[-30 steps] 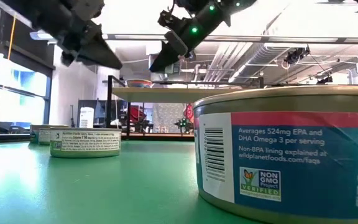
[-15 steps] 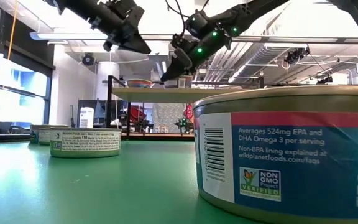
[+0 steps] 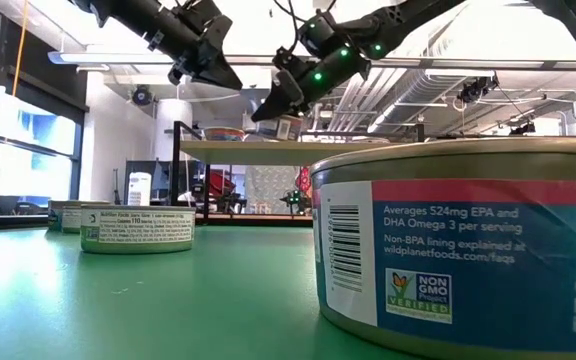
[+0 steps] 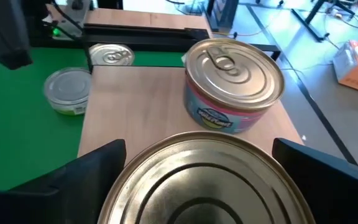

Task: Stack canned seafood by type on shelf
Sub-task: Put the blue tuna can on the shelf aligned with the other blue tuna can

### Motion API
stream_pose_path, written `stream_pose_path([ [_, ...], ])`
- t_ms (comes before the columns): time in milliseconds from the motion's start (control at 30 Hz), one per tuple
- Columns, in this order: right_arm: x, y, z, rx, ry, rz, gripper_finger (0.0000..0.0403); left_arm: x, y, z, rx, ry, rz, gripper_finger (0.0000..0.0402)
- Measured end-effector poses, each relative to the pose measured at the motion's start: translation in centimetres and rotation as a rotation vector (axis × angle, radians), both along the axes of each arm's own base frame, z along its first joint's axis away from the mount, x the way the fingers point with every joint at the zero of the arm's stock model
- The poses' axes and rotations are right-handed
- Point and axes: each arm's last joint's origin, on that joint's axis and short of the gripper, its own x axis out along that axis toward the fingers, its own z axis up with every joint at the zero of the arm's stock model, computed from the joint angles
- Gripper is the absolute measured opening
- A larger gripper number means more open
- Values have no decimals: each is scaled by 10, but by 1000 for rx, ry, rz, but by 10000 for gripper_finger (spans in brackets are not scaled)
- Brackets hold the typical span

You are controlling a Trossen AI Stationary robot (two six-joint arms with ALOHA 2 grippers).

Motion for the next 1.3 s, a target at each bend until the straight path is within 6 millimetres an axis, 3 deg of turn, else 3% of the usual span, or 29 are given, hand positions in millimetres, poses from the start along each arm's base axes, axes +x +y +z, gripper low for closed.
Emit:
stream_pose_path([
  [267,4,4,-7,5,12,41,399,16,26,-10,-6,-71,-41,0],
  [667,6,5,-6,-17,5,52,399,14,75,-32,-152,-103,-124,0],
  [1033,8,5,-2,-31,-24,56,399,14,81,-39,-158,-82,-91,0],
  [1300,-1,9,24,-56,-37,26,399,10,78,-31,-142,-98,-83,0],
])
